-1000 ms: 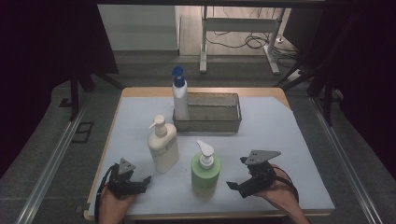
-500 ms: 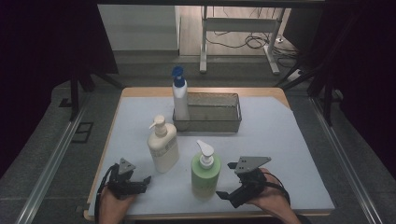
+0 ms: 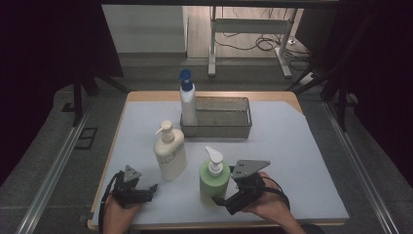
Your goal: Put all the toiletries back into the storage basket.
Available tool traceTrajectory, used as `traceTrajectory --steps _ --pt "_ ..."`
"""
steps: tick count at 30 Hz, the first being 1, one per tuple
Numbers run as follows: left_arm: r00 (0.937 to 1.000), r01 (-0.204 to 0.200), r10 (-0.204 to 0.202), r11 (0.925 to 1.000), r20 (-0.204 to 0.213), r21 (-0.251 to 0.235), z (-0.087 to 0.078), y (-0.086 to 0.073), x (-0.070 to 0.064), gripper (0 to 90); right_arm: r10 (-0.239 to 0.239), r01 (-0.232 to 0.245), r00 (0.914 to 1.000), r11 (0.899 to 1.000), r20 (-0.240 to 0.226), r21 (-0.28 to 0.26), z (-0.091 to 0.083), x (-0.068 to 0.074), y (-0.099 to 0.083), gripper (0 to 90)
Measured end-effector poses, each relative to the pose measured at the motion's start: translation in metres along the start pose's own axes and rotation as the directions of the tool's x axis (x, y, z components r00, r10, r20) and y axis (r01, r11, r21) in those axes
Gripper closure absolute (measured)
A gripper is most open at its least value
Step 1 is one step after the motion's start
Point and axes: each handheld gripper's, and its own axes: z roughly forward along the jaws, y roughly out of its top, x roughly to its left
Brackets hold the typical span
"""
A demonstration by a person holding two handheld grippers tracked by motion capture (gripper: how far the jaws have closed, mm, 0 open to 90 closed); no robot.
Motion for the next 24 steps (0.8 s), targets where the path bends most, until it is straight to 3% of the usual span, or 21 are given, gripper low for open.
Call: traceTrajectory --steps 14,24 --pt "1.0000 0.000 0.000 1.0000 0.000 0.000 0.000 0.000 0.000 12.3 -0.015 0.016 0.9994 0.999 0.030 -0.032 0.015 0.005 0.012 7.5" --pt "1.0000 0.000 0.000 1.0000 0.000 0.000 0.000 0.000 0.000 12.3 -0.021 0.024 0.9981 0.999 0.058 -0.036 0.014 0.007 0.013 11.2"
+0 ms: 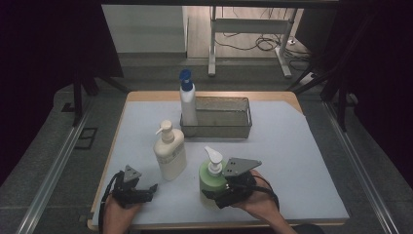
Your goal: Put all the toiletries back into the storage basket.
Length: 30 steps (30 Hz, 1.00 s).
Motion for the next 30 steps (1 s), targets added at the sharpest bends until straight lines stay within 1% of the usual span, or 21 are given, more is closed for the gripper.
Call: traceTrajectory --steps 4,6,11,22,30 --pt "1.0000 0.000 0.000 1.0000 0.000 0.000 0.000 0.000 0.000 12.3 0.006 -0.006 0.9999 1.000 0.016 0.009 0.000 0.002 0.001 11.5" --pt "1.0000 0.000 0.000 1.0000 0.000 0.000 0.000 0.000 0.000 12.3 0.011 -0.011 0.9998 1.000 0.018 0.019 -0.001 0.002 0.003 11.6" --pt "1.0000 0.002 -0.002 1.0000 0.000 -0.001 0.000 0.000 0.000 12.3 0.018 -0.019 0.9993 1.000 0.031 0.020 -0.004 0.000 0.006 11.6" --pt "1.0000 -0.002 0.002 1.0000 0.000 0.000 0.000 0.000 0.000 12.3 0.071 -0.071 0.9956 0.997 0.062 0.005 -0.012 -0.018 0.015 11.7" --pt "1.0000 -0.001 0.001 1.0000 0.001 0.000 0.000 0.000 0.000 12.3 0.097 -0.097 0.9904 0.995 0.099 -0.009 -0.013 -0.034 0.023 11.7"
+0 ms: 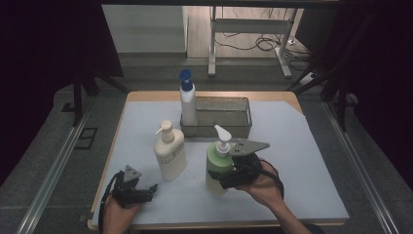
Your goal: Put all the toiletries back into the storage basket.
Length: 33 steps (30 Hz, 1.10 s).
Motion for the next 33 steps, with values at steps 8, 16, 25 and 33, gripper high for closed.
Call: traceTrajectory --steps 8,16,25,33 --pt "1.0000 0.001 -0.001 1.0000 0.000 0.000 0.000 0.000 0.000 12.3 0.010 -0.010 0.9989 1.000 0.046 -0.007 0.003 -0.015 0.017 11.7" --pt "1.0000 0.001 -0.001 1.0000 0.000 -0.002 0.000 0.000 0.000 12.3 0.023 -0.021 0.9968 0.999 0.077 -0.026 0.006 -0.024 0.031 11.7" --pt "1.0000 0.001 -0.001 1.0000 0.000 -0.002 0.000 0.000 0.000 12.3 0.025 -0.021 0.9936 0.999 0.110 -0.037 0.008 -0.032 0.051 11.7" --pt "1.0000 0.001 -0.001 1.0000 0.000 -0.002 0.000 0.000 0.000 12.3 0.032 -0.026 0.9897 0.999 0.139 -0.045 0.010 -0.043 0.068 11.7"
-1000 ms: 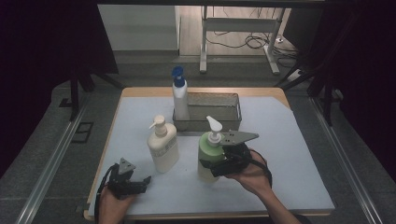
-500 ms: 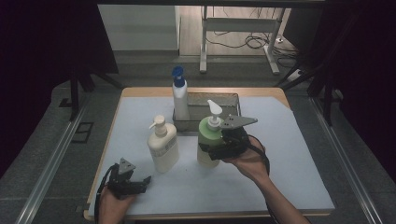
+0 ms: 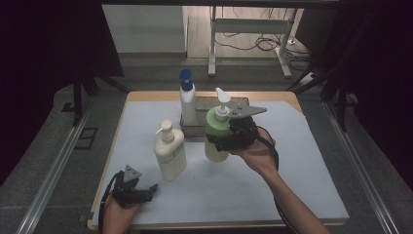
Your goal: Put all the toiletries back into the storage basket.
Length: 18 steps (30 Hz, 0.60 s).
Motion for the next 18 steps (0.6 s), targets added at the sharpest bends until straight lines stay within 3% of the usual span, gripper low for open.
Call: traceTrajectory --steps 18 --pt "1.0000 0.000 0.000 1.0000 0.000 -0.001 0.000 0.000 0.000 12.3 0.058 -0.055 0.9927 0.998 0.106 -0.024 0.011 -0.040 0.019 11.8"
